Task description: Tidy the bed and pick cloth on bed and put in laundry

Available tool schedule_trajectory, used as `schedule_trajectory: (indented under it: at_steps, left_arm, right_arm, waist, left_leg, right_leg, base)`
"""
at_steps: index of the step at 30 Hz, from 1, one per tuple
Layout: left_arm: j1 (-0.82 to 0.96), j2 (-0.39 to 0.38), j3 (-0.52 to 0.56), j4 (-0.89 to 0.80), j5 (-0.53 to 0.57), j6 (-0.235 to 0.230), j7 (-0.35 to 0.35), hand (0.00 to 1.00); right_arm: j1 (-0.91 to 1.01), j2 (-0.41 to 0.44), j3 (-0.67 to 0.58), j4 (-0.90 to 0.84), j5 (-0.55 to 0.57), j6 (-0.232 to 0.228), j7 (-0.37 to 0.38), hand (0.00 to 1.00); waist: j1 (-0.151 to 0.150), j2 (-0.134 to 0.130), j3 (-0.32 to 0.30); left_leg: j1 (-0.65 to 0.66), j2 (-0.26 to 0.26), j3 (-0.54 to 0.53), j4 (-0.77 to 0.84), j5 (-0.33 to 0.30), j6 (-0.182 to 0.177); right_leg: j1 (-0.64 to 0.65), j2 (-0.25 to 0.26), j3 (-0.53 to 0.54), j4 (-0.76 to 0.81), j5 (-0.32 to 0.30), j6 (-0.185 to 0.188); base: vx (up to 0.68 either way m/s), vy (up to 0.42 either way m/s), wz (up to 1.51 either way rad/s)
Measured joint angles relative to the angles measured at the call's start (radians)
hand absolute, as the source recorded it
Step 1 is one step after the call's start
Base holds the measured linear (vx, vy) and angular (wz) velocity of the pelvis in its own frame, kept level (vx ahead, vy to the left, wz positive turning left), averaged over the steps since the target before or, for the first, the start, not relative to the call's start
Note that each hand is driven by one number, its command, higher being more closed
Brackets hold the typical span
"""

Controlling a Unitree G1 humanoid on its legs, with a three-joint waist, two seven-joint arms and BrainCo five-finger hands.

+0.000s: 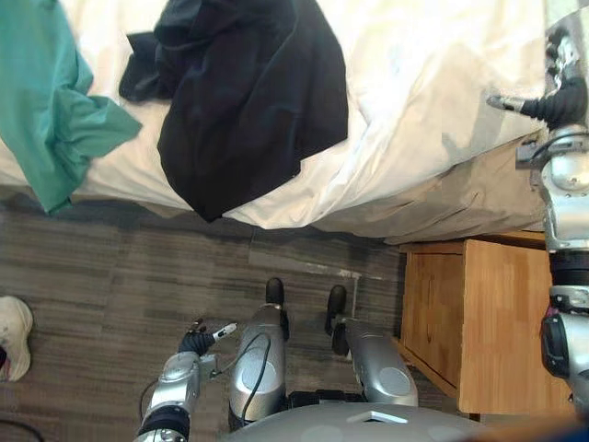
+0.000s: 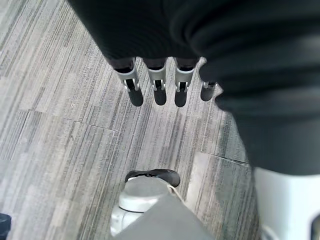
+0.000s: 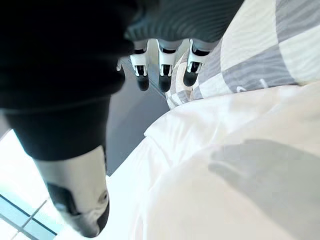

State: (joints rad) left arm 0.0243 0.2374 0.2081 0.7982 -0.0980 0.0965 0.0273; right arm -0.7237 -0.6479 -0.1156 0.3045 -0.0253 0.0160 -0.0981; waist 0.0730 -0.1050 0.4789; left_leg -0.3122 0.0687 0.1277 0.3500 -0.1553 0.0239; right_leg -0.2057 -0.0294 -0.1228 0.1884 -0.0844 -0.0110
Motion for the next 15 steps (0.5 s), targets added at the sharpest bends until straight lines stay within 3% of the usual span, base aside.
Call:
schedule_trajectory:
  at_steps: [7,11,12,15]
  left_arm:
    - [-0.129,-0.03,-0.002,-0.038,-0.012,0.0,0.004,0.0]
    - [-0.165,-0.065,-0.01,-0.045,-0.047,0.001,0.01,0.0]
    - [-0.171,-0.074,-0.011,-0.054,-0.051,0.001,0.016,0.0]
    - [-0.177,-0.086,-0.023,-0.068,-0.079,0.001,0.018,0.0]
  right_arm:
    - [-0.064,-0.004,0.034,-0.003,0.0,0.046,0.006,0.0]
    - [-0.064,0.001,0.047,-0.059,0.0,0.091,0.006,0.0]
    - [-0.064,0.002,0.047,-0.07,0.001,0.105,0.006,1.0]
    - [-0.065,0.004,0.045,-0.073,0.001,0.129,0.015,1.0]
  waist:
    - [0.045,0.023,0.02]
    - [0.044,0.034,0.023]
    - [0.042,0.036,0.025]
    - [0.041,0.037,0.025]
  left_leg:
    - [-0.189,0.019,-0.035,0.107,-0.018,0.0]
    - [-0.28,0.01,-0.044,0.15,-0.022,0.0]
    - [-0.307,0.009,-0.05,0.163,-0.022,0.0]
    - [-0.341,0.004,-0.052,0.179,-0.021,-0.001]
  right_leg:
    - [-0.176,0.005,-0.004,0.119,-0.027,-0.001]
    - [-0.283,-0.022,-0.021,0.222,-0.07,0.0]
    - [-0.311,-0.027,-0.029,0.248,-0.079,-0.003]
    - [-0.36,-0.039,-0.034,0.301,-0.102,-0.006]
  base:
    - [-0.07,0.018,0.18]
    - [-0.09,0.01,0.16]
    - [-0.05,-0.026,0.15]
    - [-0.04,-0.05,0.11]
